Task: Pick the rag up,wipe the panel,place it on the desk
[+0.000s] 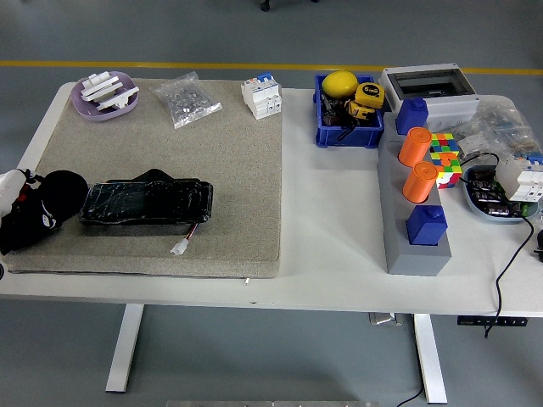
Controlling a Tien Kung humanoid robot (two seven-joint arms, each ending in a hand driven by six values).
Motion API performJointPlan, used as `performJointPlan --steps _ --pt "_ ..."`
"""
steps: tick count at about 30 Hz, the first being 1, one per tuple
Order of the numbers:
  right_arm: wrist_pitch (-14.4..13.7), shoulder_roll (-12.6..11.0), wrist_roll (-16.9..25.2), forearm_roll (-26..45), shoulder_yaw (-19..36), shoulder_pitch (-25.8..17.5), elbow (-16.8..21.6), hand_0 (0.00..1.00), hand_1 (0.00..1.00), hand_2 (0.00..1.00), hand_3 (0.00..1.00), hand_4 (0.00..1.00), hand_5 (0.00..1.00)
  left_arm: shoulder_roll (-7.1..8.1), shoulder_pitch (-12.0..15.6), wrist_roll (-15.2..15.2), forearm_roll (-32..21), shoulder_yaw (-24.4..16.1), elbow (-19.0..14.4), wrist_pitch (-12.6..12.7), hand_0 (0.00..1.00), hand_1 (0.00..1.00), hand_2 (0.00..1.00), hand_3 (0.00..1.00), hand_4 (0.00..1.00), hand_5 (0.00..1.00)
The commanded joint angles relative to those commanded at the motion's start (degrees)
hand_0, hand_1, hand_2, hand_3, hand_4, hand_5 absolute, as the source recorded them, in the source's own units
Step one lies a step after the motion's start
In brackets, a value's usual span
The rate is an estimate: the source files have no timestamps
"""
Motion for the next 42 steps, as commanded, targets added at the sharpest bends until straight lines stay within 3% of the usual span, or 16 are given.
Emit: performJointPlan --steps 7,16,17,19,35,42 --pt "0.0 -0.1 0.0 0.1 -0.4 0.2 -0.1 0.746 0.588 0.637 0.61 0.998 0.618 0.72 1.7 -0.7 -2.3 -3.7 -2.4 -0.5 0.746 0.876 0.88 0.812 0.998 0.23" --pt "-0.1 0.0 -0.2 0.3 -1.1 0.3 -0.2 0.746 0.587 0.638 0.61 0.998 0.618 -0.24 5.5 -4.4 -4.3 -14.9 -9.5 0.1 0.748 0.877 0.878 0.815 0.998 0.28" --pt "0.0 0.1 -0.2 0.3 -1.3 0.2 -0.2 0.747 0.588 0.637 0.609 0.998 0.618 -0.38 5.7 -4.7 -4.4 -15.9 -10.5 0.3 0.747 0.873 0.871 0.816 0.998 0.35" --pt "0.0 0.1 -0.4 0.6 -1.6 0.1 -0.4 0.747 0.588 0.637 0.609 0.998 0.618 -0.67 5.9 -4.9 -4.9 -17.1 -11.6 0.7 0.747 0.873 0.871 0.816 0.998 0.35" --pt "0.1 -0.7 -0.6 -0.1 -1.4 0.8 0.2 0.748 0.588 0.637 0.61 0.998 0.617 -4.48 8.8 -7.0 -7.5 -21.0 -14.9 5.2 0.742 0.863 0.832 0.78 0.998 0.372" --pt "-0.1 -0.5 -0.5 0.1 -1.6 1.1 0.0 0.748 0.59 0.638 0.609 0.998 0.616 -5.41 8.1 -7.4 -8.3 -20.8 -14.0 5.8 0.744 0.862 0.829 0.776 0.998 0.377"
